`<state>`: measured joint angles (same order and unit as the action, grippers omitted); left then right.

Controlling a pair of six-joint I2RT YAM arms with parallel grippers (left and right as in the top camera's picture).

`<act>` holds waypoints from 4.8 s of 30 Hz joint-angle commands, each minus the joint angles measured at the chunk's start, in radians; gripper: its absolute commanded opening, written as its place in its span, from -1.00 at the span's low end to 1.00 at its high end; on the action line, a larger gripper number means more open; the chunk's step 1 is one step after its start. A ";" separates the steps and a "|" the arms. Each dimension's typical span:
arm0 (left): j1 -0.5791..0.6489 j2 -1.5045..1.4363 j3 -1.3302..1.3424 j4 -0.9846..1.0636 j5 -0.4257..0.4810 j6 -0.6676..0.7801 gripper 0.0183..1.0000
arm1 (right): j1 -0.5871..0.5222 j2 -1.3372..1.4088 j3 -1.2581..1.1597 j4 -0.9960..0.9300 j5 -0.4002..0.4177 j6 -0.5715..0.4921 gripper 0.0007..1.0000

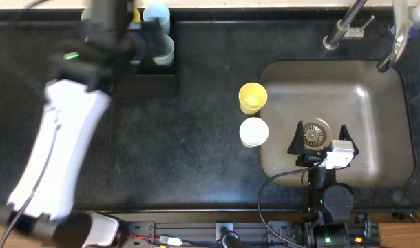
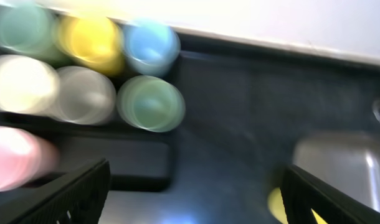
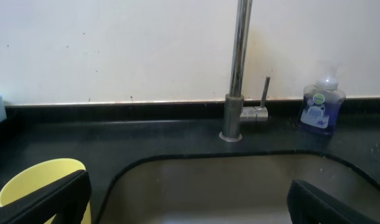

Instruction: Store Cups

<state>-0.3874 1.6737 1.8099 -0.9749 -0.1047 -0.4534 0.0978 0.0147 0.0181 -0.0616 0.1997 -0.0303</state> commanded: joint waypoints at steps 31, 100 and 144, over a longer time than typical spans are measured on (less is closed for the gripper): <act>-0.335 0.637 0.347 -0.196 0.129 -0.289 -0.26 | -0.006 -0.010 -0.013 0.005 0.007 -0.003 1.00; 0.356 0.157 -0.189 -0.148 -0.031 0.042 -0.95 | -0.007 -0.010 -0.013 0.006 0.007 -0.003 1.00; 0.305 0.168 -0.249 -0.127 -0.080 -1.023 -0.96 | -0.006 -0.010 -0.013 0.006 0.007 -0.003 1.00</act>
<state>-0.0742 1.8641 1.5635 -1.0870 -0.1547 -1.3361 0.0978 0.0147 0.0181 -0.0624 0.1993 -0.0303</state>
